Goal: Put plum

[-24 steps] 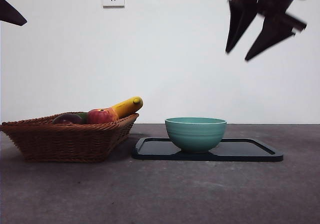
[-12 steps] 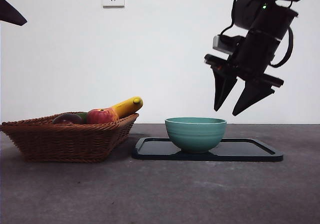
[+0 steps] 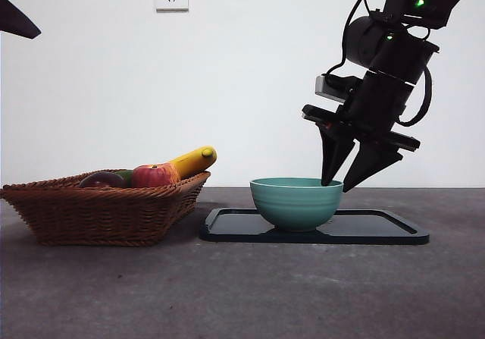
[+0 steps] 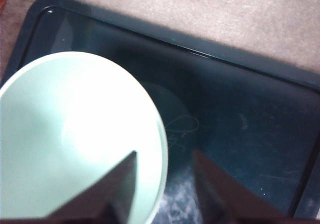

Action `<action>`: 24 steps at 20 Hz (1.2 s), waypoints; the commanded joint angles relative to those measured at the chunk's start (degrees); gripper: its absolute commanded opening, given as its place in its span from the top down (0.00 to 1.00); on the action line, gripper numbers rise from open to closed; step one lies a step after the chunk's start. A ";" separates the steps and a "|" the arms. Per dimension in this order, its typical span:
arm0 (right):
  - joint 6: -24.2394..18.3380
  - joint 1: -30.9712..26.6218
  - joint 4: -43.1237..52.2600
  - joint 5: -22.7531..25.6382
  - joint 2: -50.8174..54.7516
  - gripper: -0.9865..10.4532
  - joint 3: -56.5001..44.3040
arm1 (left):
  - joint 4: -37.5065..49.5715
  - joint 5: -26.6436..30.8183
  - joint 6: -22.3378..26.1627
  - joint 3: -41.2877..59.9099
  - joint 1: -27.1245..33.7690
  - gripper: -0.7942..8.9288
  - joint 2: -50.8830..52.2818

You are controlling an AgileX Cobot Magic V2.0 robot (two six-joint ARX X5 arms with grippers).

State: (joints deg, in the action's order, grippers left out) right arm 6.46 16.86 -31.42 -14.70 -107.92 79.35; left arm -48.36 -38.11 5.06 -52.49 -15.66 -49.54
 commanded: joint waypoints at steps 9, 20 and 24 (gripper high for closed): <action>0.42 0.31 1.07 0.15 -2.12 0.91 1.25 | 0.28 -0.48 0.70 -1.25 -0.22 0.47 -0.35; 0.13 0.31 -4.11 -0.59 13.22 0.91 2.51 | 0.28 -0.48 1.22 -1.25 -0.22 0.47 -0.35; -2.16 0.59 -12.31 -2.38 20.85 0.91 2.49 | 0.28 -0.48 1.36 -1.25 -0.22 0.47 -0.35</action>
State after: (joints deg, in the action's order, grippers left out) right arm 5.56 17.02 -44.05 -16.71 -86.85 80.82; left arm -48.36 -38.11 5.43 -52.49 -15.66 -49.54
